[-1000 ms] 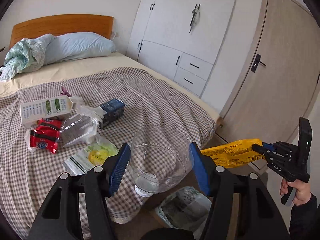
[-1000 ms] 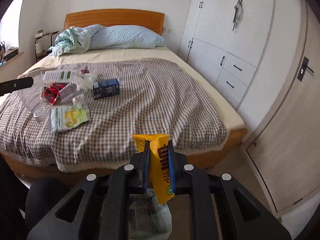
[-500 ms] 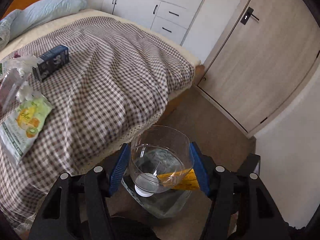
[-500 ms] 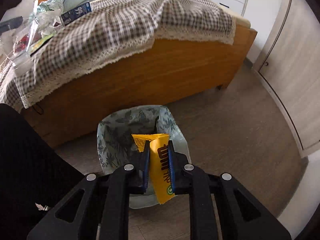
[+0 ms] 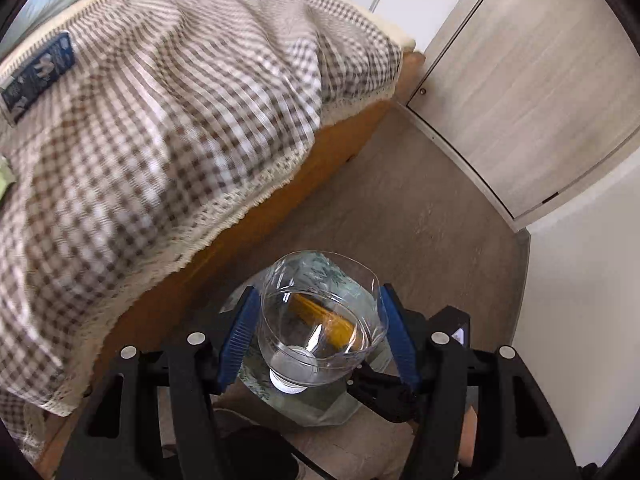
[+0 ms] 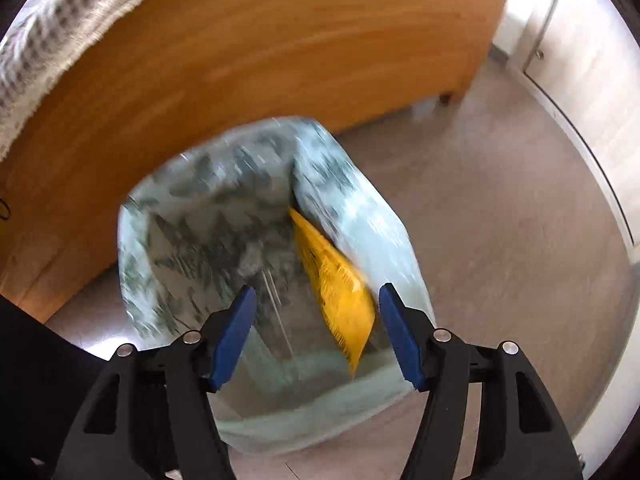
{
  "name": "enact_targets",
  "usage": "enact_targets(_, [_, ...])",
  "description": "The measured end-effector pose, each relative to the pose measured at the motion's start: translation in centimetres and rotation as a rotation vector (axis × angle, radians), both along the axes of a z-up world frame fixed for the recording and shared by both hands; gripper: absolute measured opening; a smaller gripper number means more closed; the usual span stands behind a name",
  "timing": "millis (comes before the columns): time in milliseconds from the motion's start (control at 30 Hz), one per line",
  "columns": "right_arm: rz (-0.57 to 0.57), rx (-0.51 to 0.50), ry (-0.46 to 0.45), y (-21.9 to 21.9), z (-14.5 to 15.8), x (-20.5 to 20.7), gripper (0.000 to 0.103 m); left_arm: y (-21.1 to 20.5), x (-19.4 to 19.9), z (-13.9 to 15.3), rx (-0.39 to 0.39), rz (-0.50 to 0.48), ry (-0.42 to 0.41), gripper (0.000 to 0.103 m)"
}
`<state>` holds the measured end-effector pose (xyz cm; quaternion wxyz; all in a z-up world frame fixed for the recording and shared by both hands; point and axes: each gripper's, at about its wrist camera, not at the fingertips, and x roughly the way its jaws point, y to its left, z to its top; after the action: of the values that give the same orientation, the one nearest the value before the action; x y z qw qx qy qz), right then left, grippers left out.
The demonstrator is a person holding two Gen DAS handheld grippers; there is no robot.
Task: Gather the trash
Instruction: 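Open the left tool to drop the clear cup into the bin, then move both tools back over the bed toward the remaining trash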
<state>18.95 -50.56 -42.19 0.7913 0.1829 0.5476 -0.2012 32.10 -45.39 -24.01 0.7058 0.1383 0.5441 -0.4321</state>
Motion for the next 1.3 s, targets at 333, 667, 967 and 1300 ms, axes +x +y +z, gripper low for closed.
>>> enact_targets(333, [-0.127, 0.085, -0.086, -2.9, 2.2, -6.4, 0.062, -3.4, -1.1, -7.3, 0.183, -0.055, 0.079, 0.060])
enact_targets(667, [-0.148, 0.120, -0.132, -3.7, 3.7, -6.7, 0.062, -4.4, -0.6, -13.5, 0.477, -0.042, 0.027, 0.067])
enact_targets(967, [-0.092, 0.146, -0.088, -1.8, 3.6, -6.1, 0.062, -3.0, 0.3, -12.5, 0.450, 0.013, 0.015, 0.073])
enact_targets(1300, [-0.053, 0.109, -0.046, -0.5, 5.1, -5.1, 0.062, -3.1, -0.2, -10.3, 0.413, -0.002, -0.078, 0.077])
